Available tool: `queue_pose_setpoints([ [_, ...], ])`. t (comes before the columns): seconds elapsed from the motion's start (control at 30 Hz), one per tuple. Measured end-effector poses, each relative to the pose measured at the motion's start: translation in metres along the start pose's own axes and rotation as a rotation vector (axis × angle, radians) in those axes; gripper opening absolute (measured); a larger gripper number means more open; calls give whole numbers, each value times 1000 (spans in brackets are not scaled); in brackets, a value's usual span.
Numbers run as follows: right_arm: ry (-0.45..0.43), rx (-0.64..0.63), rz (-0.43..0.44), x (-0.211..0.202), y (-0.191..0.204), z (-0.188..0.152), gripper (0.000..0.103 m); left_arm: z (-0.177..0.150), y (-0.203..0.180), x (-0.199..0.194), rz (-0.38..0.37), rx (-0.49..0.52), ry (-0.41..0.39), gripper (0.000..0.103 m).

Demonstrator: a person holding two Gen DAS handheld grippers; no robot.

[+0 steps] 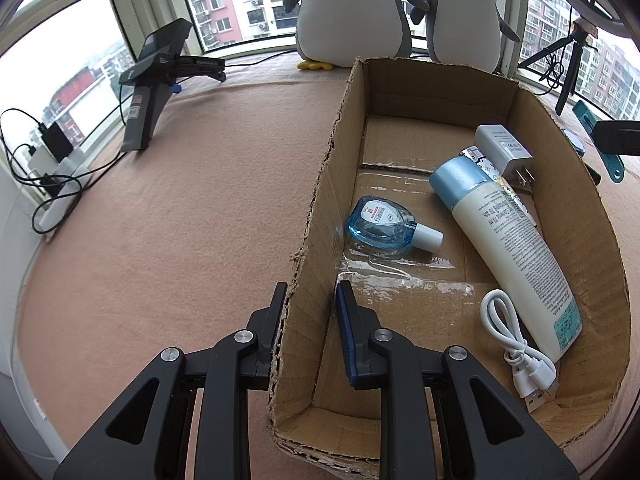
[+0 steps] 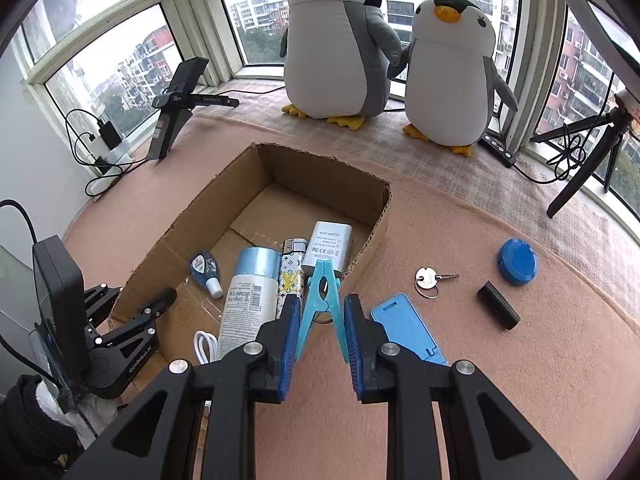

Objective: Organize rigid objects
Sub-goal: 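Carry the clothespin into the box and open the right gripper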

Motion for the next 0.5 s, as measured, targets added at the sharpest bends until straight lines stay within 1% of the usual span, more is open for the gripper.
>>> queue_pose_setpoints([
  [0.23,-19,-25,24,21,32,25,20,0,-1,1,-3,-5,-1,20],
  [0.5,-5,-61,10,44,50,34,20,1,-2,2,-4,-9,-2,20],
])
Point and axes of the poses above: each gripper's, at about its wrist camera, not at the fingertips, and x roughly the way its jaws point, y to its left, z to its top, the point moved 5 cm from there along x, roughly the way its jaws point, and after that the axes turned 3 degrees about x, right-handed, at the moved point
